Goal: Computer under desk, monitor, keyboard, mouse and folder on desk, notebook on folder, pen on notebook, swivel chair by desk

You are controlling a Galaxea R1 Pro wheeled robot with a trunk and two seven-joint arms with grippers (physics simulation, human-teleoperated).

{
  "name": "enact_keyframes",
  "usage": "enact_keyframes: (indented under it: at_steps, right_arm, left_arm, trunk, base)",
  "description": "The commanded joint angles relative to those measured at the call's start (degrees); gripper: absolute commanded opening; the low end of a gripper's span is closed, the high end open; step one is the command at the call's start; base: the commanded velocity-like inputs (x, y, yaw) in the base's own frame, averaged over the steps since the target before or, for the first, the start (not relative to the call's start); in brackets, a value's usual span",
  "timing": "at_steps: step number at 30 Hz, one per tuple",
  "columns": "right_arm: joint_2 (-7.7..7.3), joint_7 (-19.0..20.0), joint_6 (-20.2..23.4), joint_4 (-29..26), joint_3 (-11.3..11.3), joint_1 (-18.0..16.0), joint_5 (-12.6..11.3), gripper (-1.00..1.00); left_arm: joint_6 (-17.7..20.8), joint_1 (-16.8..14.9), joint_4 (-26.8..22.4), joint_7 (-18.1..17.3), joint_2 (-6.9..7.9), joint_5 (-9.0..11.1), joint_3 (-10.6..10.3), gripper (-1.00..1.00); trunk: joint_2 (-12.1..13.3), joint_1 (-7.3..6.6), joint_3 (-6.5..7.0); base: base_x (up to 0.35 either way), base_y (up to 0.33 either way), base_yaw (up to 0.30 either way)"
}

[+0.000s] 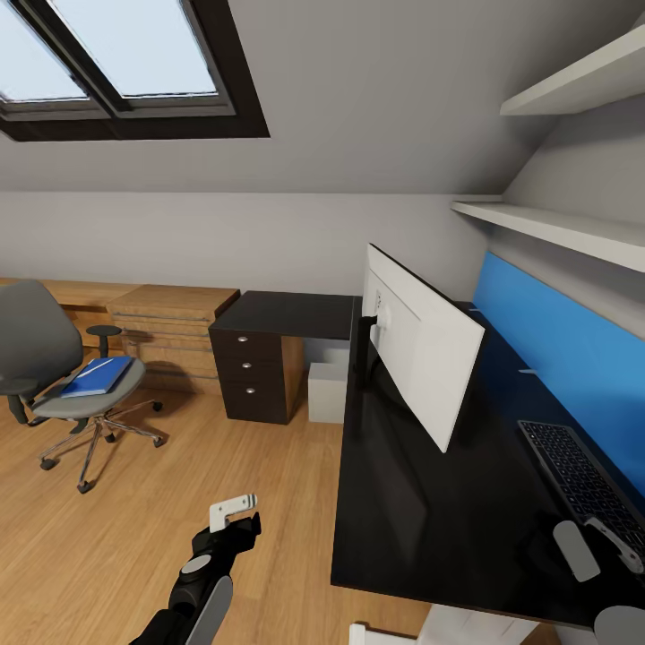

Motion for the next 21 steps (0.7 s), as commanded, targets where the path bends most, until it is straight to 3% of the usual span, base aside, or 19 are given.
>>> enact_keyframes:
  at_steps: [1,21]
  right_arm:
    - [-0.27,-0.21,0.14,0.88,-0.09,0.01,-0.87,1.0]
    - [-0.73,-0.2,0.08,1.76,-0.12,0.01,-0.96,1.0]
  left_arm:
    - [0.14,-0.04,-0.1,0.48,0.02,0.5,-0.1,1.0]
    - [0.14,-0.04,-0.08,0.5,0.02,0.5,-0.1,1.0]
  trunk:
    - [-0.04,0.01,-0.08]
    - [-0.04,0.01,-0.08]
  base:
    - [0.0,0.0,0.0]
    - [0.0,0.0,0.0]
